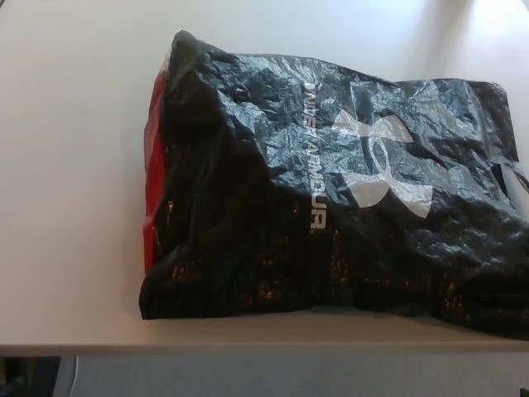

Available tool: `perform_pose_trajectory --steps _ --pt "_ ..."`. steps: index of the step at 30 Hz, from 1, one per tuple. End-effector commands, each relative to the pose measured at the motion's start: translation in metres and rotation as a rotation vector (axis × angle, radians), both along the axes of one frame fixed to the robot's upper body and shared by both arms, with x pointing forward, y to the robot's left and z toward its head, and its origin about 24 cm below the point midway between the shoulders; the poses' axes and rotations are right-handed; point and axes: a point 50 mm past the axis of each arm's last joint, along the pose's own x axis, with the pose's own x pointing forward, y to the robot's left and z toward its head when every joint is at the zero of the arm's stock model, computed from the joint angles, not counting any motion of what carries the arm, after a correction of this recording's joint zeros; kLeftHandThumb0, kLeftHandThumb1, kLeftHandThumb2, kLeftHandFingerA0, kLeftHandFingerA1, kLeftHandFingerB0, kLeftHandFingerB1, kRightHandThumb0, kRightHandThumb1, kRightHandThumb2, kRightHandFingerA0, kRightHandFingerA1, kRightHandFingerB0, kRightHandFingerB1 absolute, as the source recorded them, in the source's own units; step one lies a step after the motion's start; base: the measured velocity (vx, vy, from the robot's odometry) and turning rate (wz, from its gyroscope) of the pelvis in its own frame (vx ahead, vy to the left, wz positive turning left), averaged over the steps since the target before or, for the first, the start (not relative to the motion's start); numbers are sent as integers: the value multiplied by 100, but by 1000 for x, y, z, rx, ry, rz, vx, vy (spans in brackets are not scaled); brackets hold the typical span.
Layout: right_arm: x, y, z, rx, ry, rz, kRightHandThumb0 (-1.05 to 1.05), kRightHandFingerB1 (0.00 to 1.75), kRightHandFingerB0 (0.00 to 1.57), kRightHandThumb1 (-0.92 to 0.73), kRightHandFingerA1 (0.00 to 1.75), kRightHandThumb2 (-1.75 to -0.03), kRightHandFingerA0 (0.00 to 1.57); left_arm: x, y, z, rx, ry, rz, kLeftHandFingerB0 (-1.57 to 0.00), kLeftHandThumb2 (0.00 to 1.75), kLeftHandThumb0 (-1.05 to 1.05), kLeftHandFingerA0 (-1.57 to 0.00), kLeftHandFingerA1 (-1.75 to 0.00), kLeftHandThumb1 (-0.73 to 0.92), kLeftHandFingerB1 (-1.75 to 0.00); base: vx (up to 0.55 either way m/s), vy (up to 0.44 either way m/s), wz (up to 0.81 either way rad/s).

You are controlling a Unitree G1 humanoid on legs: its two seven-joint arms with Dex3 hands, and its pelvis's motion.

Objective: A plastic bag is kept in the middle of the desk and the robot uses both its hands to grab the bag from the left and right and brings its hands close together to compress the bag

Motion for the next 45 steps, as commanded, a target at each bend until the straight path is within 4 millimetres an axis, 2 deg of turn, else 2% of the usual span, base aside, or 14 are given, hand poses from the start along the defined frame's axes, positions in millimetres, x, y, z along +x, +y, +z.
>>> perform_pose_trajectory --steps 1,15,20,21,24,26,27,29,33,34,37,38,44,45 --pt "4 -2 81 -76 -537 201 -67 38 1 -70 44 -104 3 -2 9 83 79 -573 -54 -29 68 -65 -30 -33 90 -30 0 0 0" --pt "15 -4 99 -100 -648 217 -80 37 5 -76 41 -105 4 -14 10 95 104 -659 -1 -29 66 -62 -31 -34 87 -31 0 0 0" --pt "42 -4 140 -102 -857 210 -68 34 4 -73 36 -110 1 -7 21 136 191 -814 41 -26 67 -68 -32 -35 89 -30 0 0 0" --pt "51 -4 156 -89 -934 193 -73 24 12 -89 29 -70 9 -4 23 151 229 -882 50 -26 67 -65 -35 -36 91 -30 0 0 0" --pt "65 -5 187 -105 -1062 166 -75 24 11 -92 31 -71 9 7 26 180 260 -1004 53 -26 67 -66 -34 -37 90 -30 0 0 0" --pt "73 -7 210 -124 -1163 132 -78 40 3 -75 48 -109 14 13 29 200 295 -1070 43 -26 67 -68 -34 -35 91 -31 0 0 0" --pt "78 -7 224 -130 -1215 105 -35 48 0 -54 49 -112 0 19 30 215 300 -1120 36 -26 67 -69 -35 -34 90 -30 0 0 0" --pt "88 -10 255 -157 -1330 90 -73 35 0 -79 44 -115 5 30 32 246 321 -1222 26 -28 68 -70 -34 -33 91 -30 0 0 0" --pt "105 -15 302 -186 -1493 63 -77 27 9 -91 36 -76 14 49 39 290 376 -1340 30 -26 69 -69 -30 -32 92 -30 0 0 0" --pt "112 -16 316 -176 -1514 44 -35 49 0 -55 50 -114 0 54 41 305 383 -1364 37 -27 70 -68 -31 -33 92 -30 0 0 0" --pt "129 -16 341 -145 -1537 2 -36 50 0 -55 51 -114 0 70 42 334 362 -1419 39 -29 70 -65 -33 -34 92 -31 0 0 0" --pt "134 -16 346 -144 -1527 0 -81 38 0 -76 52 -113 12 77 41 343 355 -1427 40 -32 69 -66 -36 -34 92 -32 0 0 0" --pt "164 -17 359 -168 -1443 30 -71 37 8 -75 47 -113 0 110 30 366 314 -1375 16 -36 69 -67 -38 -37 92 -33 0 0 0" --pt "168 -16 359 -177 -1430 42 -69 38 5 -75 49 -109 3 115 30 367 314 -1355 16 -24 113 -70 -30 -54 77 -47 0 0 0"
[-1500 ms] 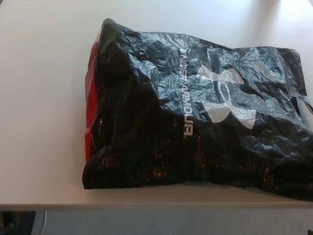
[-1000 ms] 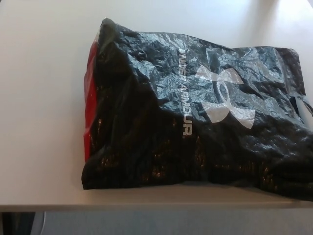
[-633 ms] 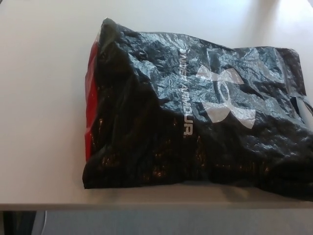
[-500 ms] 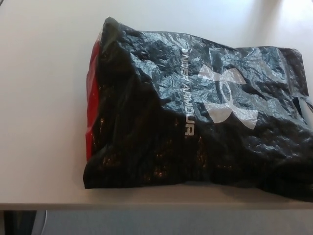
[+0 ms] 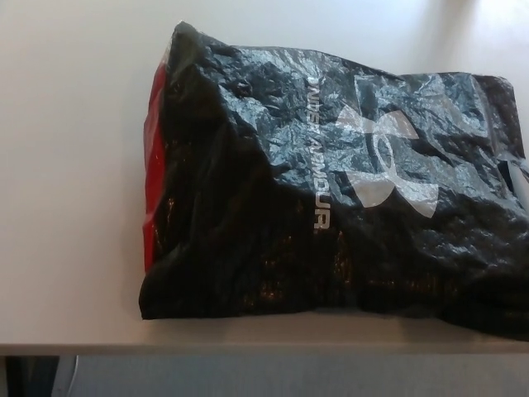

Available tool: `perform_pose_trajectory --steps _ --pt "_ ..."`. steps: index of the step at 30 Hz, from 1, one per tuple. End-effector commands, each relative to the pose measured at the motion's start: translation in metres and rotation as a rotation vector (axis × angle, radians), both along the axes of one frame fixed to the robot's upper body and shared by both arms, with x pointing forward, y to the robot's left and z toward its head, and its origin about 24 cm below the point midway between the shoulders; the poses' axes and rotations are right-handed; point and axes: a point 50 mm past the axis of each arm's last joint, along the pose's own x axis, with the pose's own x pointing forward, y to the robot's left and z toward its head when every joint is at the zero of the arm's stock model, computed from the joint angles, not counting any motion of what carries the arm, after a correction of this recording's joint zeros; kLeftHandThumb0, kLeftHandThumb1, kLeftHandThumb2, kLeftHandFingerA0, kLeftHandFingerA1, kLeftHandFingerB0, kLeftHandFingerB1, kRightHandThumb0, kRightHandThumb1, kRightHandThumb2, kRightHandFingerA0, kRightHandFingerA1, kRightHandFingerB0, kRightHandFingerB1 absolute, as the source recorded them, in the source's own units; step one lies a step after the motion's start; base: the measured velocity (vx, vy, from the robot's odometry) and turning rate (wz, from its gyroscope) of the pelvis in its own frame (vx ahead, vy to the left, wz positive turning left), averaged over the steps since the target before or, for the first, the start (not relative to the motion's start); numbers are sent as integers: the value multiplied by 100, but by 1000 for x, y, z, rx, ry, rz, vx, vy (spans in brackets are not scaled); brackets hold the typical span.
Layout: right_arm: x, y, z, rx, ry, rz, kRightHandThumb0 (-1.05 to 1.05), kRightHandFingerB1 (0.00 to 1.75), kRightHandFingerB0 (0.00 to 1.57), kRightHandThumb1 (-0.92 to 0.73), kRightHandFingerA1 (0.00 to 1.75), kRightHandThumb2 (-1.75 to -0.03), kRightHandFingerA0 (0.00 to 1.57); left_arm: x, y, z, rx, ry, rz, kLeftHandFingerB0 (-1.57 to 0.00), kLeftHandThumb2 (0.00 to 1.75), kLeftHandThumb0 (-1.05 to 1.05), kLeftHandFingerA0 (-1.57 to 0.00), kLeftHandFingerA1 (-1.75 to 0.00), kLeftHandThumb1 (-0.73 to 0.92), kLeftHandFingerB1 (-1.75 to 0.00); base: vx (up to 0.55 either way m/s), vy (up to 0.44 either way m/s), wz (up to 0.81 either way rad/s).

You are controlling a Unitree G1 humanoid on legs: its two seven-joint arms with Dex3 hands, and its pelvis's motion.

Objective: A plastic bag is kept in the middle of the desk and the robot uses both its hands to grab the bag from the left and right and brings its hands close together to compress the bag

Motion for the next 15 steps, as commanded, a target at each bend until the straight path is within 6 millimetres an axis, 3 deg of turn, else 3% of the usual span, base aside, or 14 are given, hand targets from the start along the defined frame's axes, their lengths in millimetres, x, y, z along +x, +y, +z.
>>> perform_pose_trajectory --steps 1,2,3,5,6,9,11,12,13,15 --pt "36 -12 20 43 132 -55 -69 38 5 -75 49 -109 3 40 4 30 -122 140 29 -24 113 -70 -30 -54 77 -47 0 0 0" --pt "46 -10 20 52 176 -54 -81 45 7 -79 49 -113 7 55 4 26 -139 181 17 -29 71 -63 -30 -40 92 -32 0 0 0" --pt "53 -8 18 64 209 -51 -35 49 0 -56 52 -114 1 63 4 21 -157 207 6 -29 70 -63 -31 -40 92 -32 0 0 0" --pt "62 -6 13 109 249 -32 -35 49 0 -57 51 -114 1 72 4 14 -180 228 6 -30 69 -64 -31 -41 92 -32 0 0 0" --pt "66 -4 10 110 261 -32 -73 35 14 -92 43 -72 16 75 5 10 -186 240 12 -30 69 -64 -32 -42 92 -32 0 0 0" --pt "80 -2 -6 113 353 -37 -84 36 12 -92 43 -78 12 86 3 -11 -203 300 -11 -29 69 -67 -28 -43 92 -33 0 0 0" --pt "89 -2 -18 139 407 -22 -77 34 12 -92 43 -74 12 92 1 -24 -197 345 12 -27 71 -67 -29 -43 92 -32 0 0 0" --pt "93 -3 -25 159 428 -22 -36 49 0 -55 51 -114 2 95 0 -30 -200 363 6 -26 73 -64 -27 -45 92 -35 0 0 0" --pt "101 -5 -40 202 472 -21 -36 49 0 -55 51 -114 2 101 1 -43 -216 404 -3 -27 73 -62 -28 -44 92 -35 0 0 0" --pt "104 -6 -50 205 503 -29 -36 49 0 -56 52 -114 2 105 4 -54 -223 444 31 -29 73 -64 -31 -43 92 -33 0 0 0"
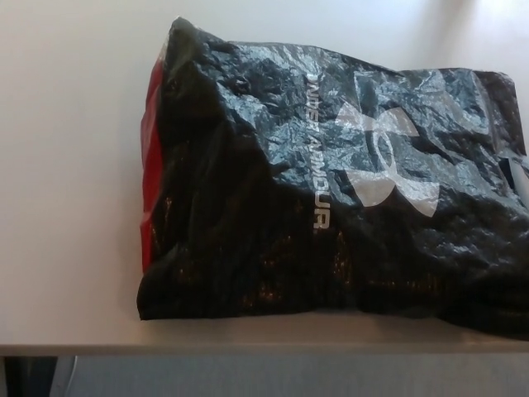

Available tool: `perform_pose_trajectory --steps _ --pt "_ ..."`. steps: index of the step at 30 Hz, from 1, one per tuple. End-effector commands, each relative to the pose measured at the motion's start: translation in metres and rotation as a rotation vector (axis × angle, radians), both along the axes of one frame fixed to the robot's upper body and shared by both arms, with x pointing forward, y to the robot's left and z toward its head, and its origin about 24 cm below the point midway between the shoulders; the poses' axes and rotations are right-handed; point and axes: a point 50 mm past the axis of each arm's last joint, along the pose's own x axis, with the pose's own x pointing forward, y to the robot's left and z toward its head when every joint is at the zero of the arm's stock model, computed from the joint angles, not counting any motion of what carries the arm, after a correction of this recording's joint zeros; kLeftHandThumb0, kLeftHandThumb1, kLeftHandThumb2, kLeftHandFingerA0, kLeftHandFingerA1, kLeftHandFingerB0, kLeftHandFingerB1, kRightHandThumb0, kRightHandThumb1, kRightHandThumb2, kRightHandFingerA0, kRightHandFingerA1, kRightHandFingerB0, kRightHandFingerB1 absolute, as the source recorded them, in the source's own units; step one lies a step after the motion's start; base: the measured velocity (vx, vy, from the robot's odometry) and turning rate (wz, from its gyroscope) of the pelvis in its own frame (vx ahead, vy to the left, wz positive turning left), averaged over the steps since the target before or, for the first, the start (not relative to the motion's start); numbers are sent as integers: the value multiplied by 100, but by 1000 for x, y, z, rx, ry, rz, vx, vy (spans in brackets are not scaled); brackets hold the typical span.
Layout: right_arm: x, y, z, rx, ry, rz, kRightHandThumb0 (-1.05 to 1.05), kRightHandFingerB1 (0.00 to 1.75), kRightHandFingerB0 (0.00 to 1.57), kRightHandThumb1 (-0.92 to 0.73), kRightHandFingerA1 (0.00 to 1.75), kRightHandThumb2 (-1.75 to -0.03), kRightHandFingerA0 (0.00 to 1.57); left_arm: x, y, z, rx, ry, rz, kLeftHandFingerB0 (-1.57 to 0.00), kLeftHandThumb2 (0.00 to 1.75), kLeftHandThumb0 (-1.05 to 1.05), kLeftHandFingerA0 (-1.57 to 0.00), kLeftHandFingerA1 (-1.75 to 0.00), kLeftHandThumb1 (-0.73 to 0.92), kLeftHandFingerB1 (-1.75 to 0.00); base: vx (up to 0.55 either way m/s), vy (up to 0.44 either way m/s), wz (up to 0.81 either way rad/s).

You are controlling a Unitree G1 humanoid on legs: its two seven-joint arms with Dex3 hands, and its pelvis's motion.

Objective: A plastic bag is kept in the middle of the desk and the robot uses both its hands to grab the bag from the left and right and brings its hands close together to compress the bag

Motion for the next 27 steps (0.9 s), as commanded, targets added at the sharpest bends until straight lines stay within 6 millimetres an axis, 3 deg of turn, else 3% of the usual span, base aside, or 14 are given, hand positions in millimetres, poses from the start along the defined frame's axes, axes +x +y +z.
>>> perform_pose_trajectory --steps 1,4,10,11,12,13,14,21,27 --pt "19 -4 -42 51 171 -37 -36 49 0 -56 52 -114 3 18 9 -45 -23 190 80 -29 73 -63 -30 -44 92 -34 0 0 0" --pt "22 -6 -78 94 271 -47 -36 48 0 -55 51 -113 3 26 12 -79 -121 309 31 -26 71 -64 -26 -46 92 -36 0 0 0" --pt "16 -5 -130 114 408 -81 -35 48 1 -54 51 -112 3 26 17 -129 -169 468 83 -24 73 -60 -26 -40 92 -33 0 0 0" --pt "15 -5 -135 114 419 -87 -75 31 18 -92 40 -69 20 25 18 -134 -181 481 79 -23 70 -62 -23 -41 92 -34 0 0 0" --pt "12 -5 -145 120 447 -92 -35 47 0 -56 50 -113 3 25 17 -144 -204 503 72 -25 70 -58 -24 -42 92 -34 0 0 0" --pt "9 -4 -154 127 471 -92 -35 47 0 -56 50 -113 3 24 17 -152 -216 518 74 -25 70 -58 -24 -42 92 -34 0 0 0" --pt "9 -3 -158 127 481 -99 -74 31 19 -92 40 -70 21 24 17 -155 -209 528 88 -26 72 -55 -29 -41 92 -34 0 0 0" --pt "4 7 -189 100 586 -126 -74 31 19 -92 40 -70 23 28 -1 -182 -251 593 73 -26 69 -54 -25 -41 92 -35 0 0 0" --pt "3 29 -212 83 671 -108 -71 31 21 -92 37 -70 23 29 -21 -211 -223 695 69 -26 69 -55 -26 -41 92 -34 0 0 0"
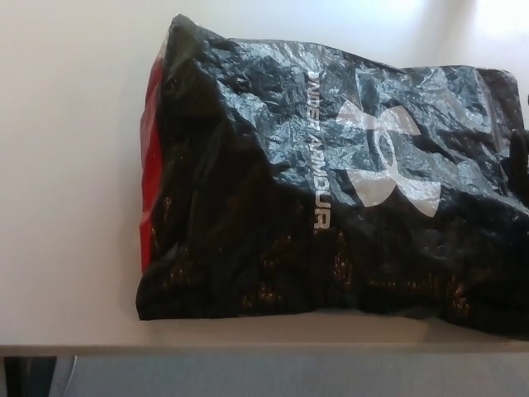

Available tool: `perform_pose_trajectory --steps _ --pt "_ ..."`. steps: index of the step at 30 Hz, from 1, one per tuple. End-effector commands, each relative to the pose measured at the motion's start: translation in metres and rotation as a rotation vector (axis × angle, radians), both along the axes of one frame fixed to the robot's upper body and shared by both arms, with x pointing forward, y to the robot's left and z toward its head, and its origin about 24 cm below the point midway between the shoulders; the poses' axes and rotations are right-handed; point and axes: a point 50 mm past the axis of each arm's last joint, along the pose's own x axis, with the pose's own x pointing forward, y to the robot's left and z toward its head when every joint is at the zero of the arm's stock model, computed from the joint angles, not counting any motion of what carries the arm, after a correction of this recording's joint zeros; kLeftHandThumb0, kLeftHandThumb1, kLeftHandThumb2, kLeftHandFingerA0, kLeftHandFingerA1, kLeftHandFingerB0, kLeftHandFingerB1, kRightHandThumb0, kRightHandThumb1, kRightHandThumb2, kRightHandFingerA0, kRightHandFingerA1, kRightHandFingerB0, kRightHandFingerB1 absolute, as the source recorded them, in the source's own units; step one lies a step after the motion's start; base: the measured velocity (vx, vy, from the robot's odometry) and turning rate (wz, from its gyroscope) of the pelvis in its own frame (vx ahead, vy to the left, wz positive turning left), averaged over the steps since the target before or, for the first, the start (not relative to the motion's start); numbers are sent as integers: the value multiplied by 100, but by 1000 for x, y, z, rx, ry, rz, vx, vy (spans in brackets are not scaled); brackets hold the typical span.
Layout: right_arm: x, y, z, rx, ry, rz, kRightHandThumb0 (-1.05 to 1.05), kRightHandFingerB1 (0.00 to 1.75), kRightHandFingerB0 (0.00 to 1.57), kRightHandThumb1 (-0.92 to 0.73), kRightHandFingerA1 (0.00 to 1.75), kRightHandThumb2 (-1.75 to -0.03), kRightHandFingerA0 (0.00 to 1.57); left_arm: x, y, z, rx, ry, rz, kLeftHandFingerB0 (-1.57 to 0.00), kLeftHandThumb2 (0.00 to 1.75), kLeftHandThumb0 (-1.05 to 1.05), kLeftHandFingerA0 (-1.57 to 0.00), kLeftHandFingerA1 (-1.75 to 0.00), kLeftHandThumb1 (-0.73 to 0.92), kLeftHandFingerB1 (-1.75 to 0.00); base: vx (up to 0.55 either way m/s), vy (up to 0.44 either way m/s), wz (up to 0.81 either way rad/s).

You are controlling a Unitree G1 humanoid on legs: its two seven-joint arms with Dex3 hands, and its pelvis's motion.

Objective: A plastic bag is kept in the middle of the desk and the robot uses both its hands to grab the bag from the left and right and brings its hands close together to compress the bag

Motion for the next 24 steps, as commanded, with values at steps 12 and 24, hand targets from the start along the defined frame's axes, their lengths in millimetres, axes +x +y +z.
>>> perform_pose_trajectory --steps 12,24 --pt "0 53 -30 67 79 82 -34 47 0 -58 49 -113 0 13 -53 -40 -43 127 -38 -24 71 -61 -23 -39 92 -33 0 0 0" --pt "-2 120 -43 114 124 218 -73 28 18 -92 34 -69 20 20 -109 -66 -114 187 -109 -23 78 -57 -24 -39 92 -32 0 0 0"
